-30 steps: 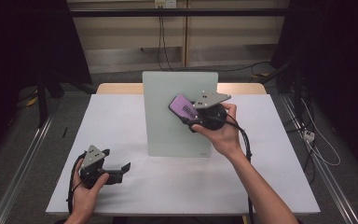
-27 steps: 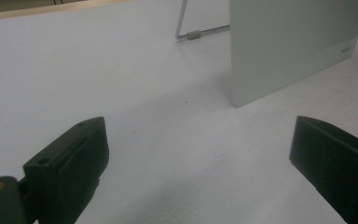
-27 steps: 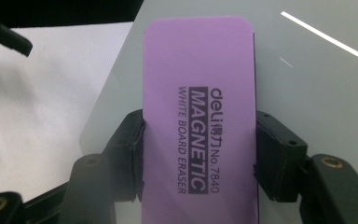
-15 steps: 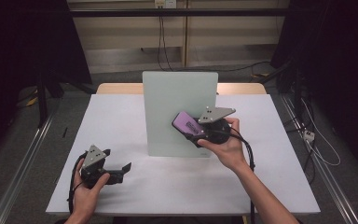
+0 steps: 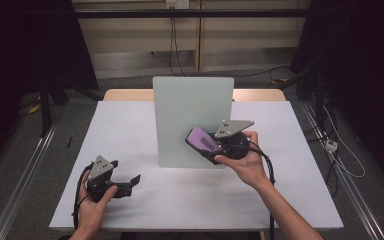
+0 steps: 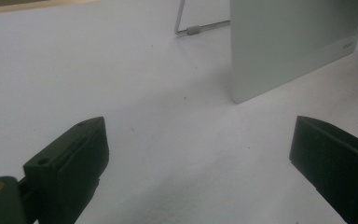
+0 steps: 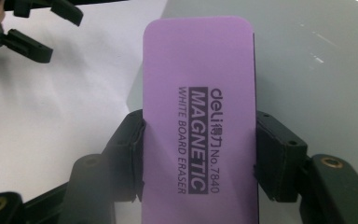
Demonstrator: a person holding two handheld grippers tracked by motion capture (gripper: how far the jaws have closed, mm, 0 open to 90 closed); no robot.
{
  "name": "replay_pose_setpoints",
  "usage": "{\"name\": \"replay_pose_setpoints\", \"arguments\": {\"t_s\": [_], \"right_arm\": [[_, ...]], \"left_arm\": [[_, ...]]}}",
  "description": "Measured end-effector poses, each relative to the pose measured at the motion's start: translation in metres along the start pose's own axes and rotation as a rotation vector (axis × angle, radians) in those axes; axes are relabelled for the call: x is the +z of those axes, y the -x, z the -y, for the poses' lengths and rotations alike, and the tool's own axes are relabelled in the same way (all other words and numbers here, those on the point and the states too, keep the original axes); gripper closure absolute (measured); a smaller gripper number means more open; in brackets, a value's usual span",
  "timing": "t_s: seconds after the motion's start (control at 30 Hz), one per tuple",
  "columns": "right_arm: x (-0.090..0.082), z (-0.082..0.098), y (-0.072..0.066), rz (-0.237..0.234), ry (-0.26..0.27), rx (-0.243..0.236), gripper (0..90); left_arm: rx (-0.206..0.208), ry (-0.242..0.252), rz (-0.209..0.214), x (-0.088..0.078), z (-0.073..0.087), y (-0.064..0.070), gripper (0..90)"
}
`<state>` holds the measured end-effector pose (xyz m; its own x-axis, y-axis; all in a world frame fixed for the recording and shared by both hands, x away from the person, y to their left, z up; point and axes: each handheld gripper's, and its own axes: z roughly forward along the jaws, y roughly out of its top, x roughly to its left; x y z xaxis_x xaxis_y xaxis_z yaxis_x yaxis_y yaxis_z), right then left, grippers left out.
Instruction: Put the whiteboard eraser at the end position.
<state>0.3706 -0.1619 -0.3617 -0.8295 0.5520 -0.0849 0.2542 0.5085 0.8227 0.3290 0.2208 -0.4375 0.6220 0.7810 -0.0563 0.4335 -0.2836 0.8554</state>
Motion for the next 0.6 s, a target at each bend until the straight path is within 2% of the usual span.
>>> {"name": "replay_pose_setpoints", "arguments": {"t_s": [0.23, 0.47, 0.6], "right_arm": [[0.004, 0.005, -0.009, -0.028, -0.026, -0.019, 41.6], [0.006, 0.012, -0.012, -0.053, -0.039, -0.009, 41.6], [0.007, 0.014, -0.014, -0.083, -0.043, -0.009, 41.6]], "left_arm": [[0.015, 0.001, -0.001, 0.002, -0.001, 0.002, 4.6], [0.013, -0.004, -0.003, 0.002, -0.002, 0.003, 4.7], [0.015, -0.003, -0.005, 0.0, -0.002, 0.004, 4.8]]}}
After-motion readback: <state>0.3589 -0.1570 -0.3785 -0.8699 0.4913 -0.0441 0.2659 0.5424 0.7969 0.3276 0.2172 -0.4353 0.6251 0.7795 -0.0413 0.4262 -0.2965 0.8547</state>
